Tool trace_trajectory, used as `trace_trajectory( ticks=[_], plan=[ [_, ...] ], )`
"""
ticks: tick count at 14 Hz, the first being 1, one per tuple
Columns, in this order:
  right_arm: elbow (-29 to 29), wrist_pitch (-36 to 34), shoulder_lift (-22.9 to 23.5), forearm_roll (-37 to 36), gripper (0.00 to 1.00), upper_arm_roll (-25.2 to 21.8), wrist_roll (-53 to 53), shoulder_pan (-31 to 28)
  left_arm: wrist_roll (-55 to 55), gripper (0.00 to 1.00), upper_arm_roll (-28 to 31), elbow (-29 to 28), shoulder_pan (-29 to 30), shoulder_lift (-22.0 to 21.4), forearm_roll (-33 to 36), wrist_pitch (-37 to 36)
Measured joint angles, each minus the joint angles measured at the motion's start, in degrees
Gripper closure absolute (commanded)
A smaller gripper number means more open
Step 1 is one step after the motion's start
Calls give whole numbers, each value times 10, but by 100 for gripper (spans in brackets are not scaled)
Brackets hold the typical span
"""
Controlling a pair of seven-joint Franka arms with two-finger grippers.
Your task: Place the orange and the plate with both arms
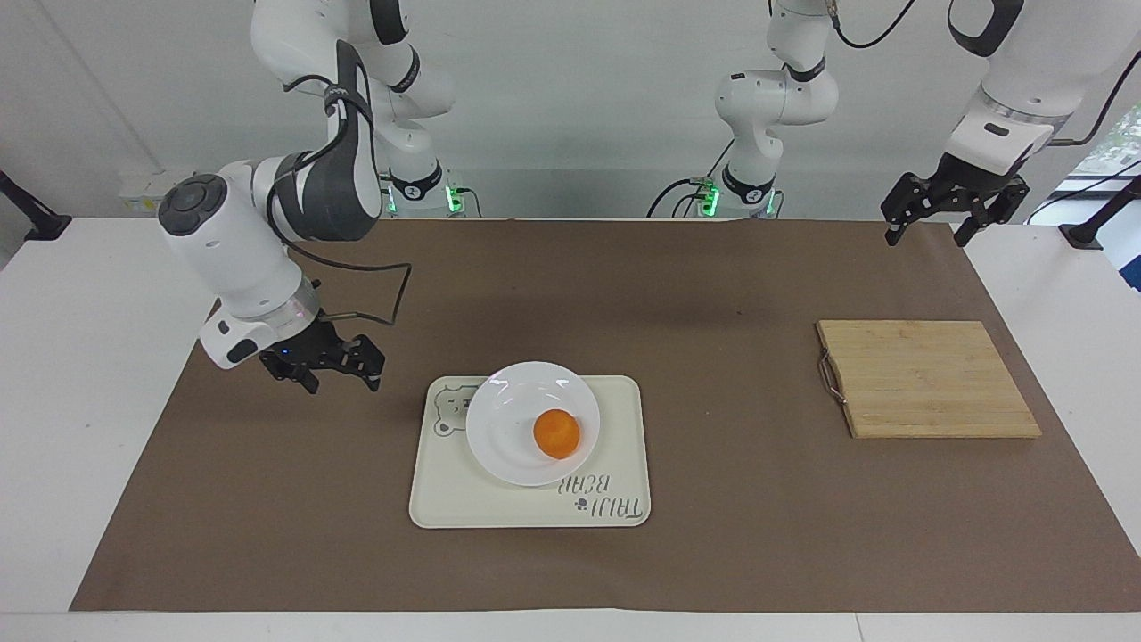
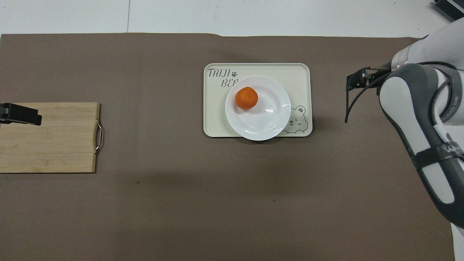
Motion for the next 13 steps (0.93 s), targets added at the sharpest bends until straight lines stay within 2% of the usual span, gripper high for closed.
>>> trace_trajectory(
  ticks=[3, 8, 10, 13],
  plan=[
    [-27, -13, -37, -38, 0, -2, 23, -17, 0, 0, 0, 0, 0, 0, 0, 0],
    [-27, -69, -124, -58, 0, -2, 5, -35, 0, 0, 0, 0, 0, 0, 0, 0],
    [-21, -110, -155, -58, 0, 2, 0, -35, 0, 0, 0, 0, 0, 0, 0, 0],
    [8, -191, -173, -58, 0, 5, -14, -35, 0, 0, 0, 0, 0, 0, 0, 0]
  ],
)
